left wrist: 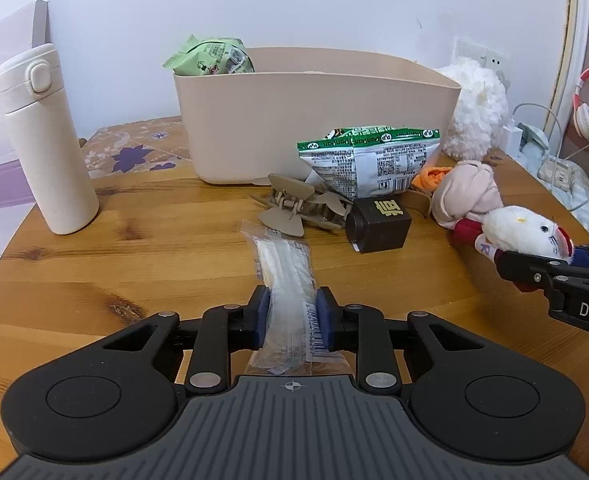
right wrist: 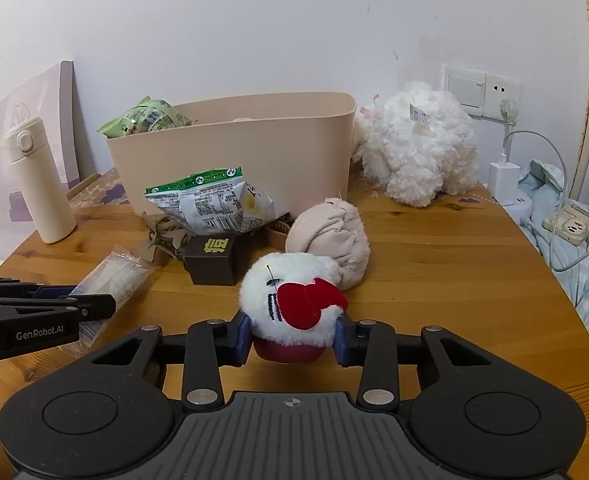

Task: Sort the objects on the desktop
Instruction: 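Lift the wrapped stick pack and Hello Kitty plush and carry both toward the bin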

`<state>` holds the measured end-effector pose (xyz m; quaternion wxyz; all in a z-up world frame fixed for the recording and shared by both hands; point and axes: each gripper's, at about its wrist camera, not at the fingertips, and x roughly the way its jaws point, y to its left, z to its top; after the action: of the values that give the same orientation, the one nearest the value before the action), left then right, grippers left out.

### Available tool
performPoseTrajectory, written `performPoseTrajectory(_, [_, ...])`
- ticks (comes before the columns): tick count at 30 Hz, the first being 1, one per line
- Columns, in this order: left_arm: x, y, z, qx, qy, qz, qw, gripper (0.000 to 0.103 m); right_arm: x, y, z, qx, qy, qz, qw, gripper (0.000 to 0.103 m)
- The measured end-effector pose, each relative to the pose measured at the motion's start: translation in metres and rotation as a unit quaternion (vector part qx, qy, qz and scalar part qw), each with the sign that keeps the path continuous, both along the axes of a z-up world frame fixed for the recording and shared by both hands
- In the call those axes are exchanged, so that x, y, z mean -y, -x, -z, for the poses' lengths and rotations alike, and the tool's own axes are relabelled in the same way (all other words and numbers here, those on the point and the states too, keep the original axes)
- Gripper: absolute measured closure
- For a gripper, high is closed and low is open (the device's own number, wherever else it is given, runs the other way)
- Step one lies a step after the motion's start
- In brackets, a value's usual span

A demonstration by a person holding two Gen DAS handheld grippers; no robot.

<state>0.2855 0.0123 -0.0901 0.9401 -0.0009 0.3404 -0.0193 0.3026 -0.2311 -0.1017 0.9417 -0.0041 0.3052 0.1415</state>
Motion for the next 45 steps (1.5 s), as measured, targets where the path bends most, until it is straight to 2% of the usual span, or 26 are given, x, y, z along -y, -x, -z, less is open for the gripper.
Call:
performPoseTrajectory(15, [-0.01, 0.017, -0.027, 0.03, 0.01, -0.003, 0.9995, 0.079, -0.004, 0.018, -0.035, 0.05, -0.002, -0.008, 0.999, 0.067])
performPoseTrajectory(26, [-0.025, 0.027, -0.075, 0.092, 0.006, -0.014, 0.9956, 0.079, -0.007, 0.017, -0.07, 0.095, 0.0, -0.009, 0.995, 0.067])
performPoseTrajectory(33, [-0.03, 0.011, -0.105, 0.127, 0.007, -0.022, 0.9917, 0.079, -0.004, 0.003, -0.09, 0.117, -0.002, 0.001, 0.993, 0.067])
performPoseTrajectory(36, [-0.027, 0.002, -0.116, 0.141, -0.005, -0.019, 0.9898, 0.079, -0.001, -0.006, -0.098, 0.123, -0.002, 0.014, 0.992, 0.067])
performPoseTrajectory(42, [-0.019, -0.023, -0.131, 0.152, -0.021, -0.004, 0.9882, 0.079, 0.0, -0.031, -0.113, 0.135, 0.0, 0.022, 0.991, 0.067])
performPoseTrajectory(45, [-0.014, -0.04, -0.135, 0.156, -0.028, 0.002, 0.9873, 0.079, -0.005, -0.047, -0.12, 0.132, -0.009, 0.008, 0.991, 0.067])
